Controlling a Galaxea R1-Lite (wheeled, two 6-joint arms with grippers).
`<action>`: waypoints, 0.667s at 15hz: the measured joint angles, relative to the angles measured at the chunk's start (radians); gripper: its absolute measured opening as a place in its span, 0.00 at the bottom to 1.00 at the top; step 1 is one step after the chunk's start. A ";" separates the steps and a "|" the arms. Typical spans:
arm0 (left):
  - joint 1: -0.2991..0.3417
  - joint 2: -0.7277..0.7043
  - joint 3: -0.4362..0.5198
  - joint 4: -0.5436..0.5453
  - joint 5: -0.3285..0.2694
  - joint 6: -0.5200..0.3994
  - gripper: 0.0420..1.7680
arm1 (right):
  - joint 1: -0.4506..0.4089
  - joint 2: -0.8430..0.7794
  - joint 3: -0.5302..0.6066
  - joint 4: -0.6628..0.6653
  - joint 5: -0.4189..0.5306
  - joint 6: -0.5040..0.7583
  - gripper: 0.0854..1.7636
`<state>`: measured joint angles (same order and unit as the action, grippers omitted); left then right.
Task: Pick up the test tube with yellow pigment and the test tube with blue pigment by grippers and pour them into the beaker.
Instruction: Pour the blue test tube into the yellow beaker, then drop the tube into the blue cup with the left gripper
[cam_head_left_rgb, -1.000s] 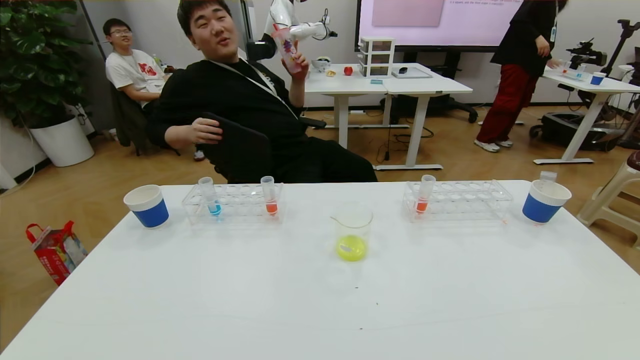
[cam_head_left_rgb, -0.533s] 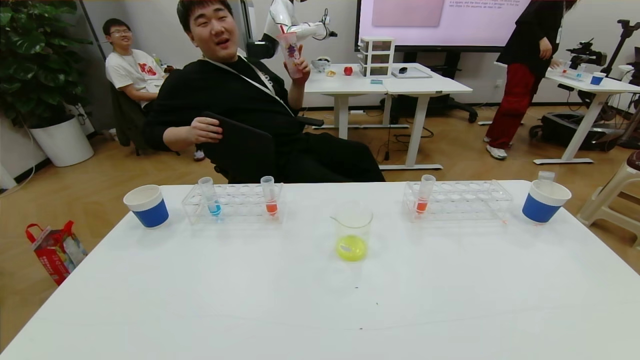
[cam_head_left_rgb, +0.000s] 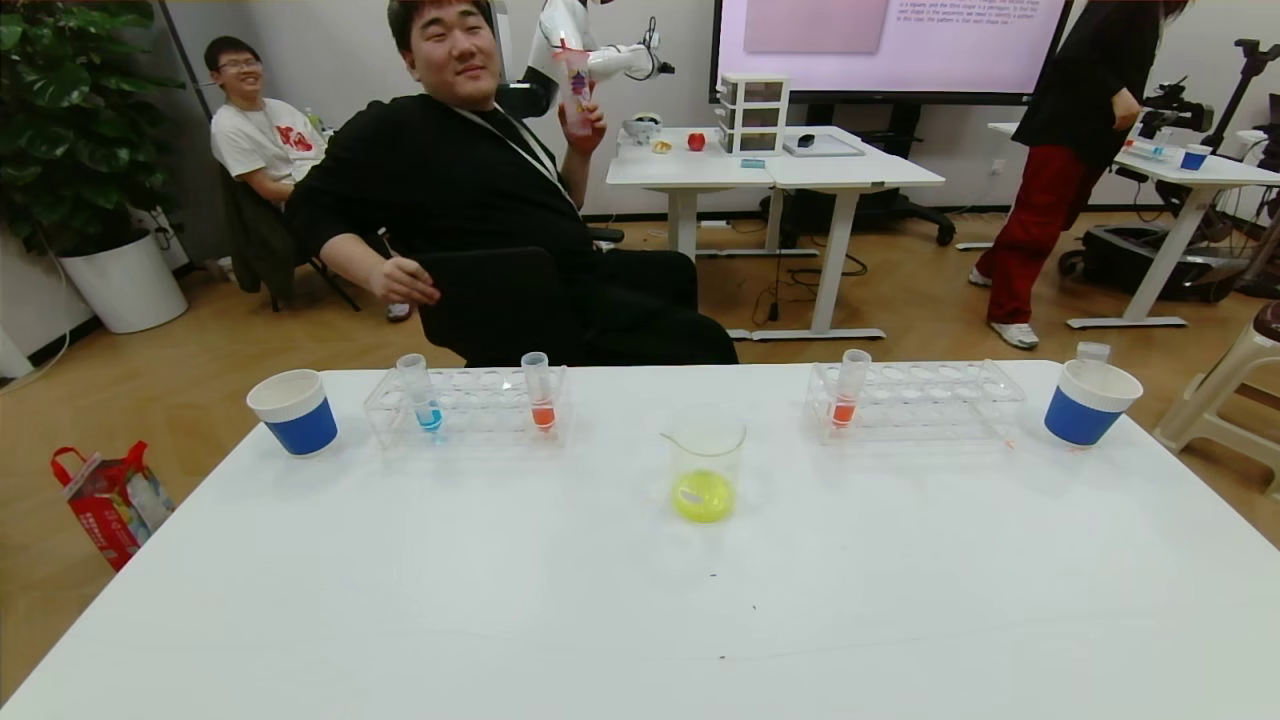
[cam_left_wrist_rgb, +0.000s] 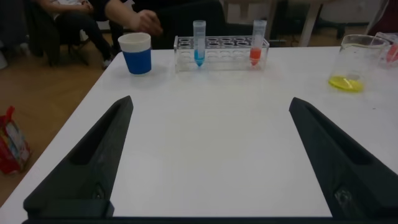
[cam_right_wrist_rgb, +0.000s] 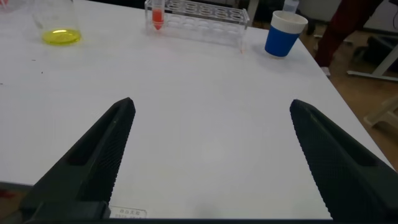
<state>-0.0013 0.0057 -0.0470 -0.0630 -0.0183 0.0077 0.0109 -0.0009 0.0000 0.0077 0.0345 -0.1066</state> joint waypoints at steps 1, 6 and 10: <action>-0.001 0.020 -0.036 0.003 -0.008 0.001 0.99 | 0.000 0.000 0.000 0.000 0.000 0.000 0.98; -0.011 0.358 -0.282 -0.130 -0.021 0.002 0.99 | 0.000 0.000 0.000 0.000 0.000 0.000 0.98; -0.005 0.770 -0.367 -0.462 -0.024 0.019 0.99 | 0.000 0.000 0.000 0.000 0.000 0.000 0.98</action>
<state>-0.0066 0.7755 -0.4140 -0.5253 -0.0421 0.0264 0.0109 -0.0009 0.0000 0.0077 0.0349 -0.1066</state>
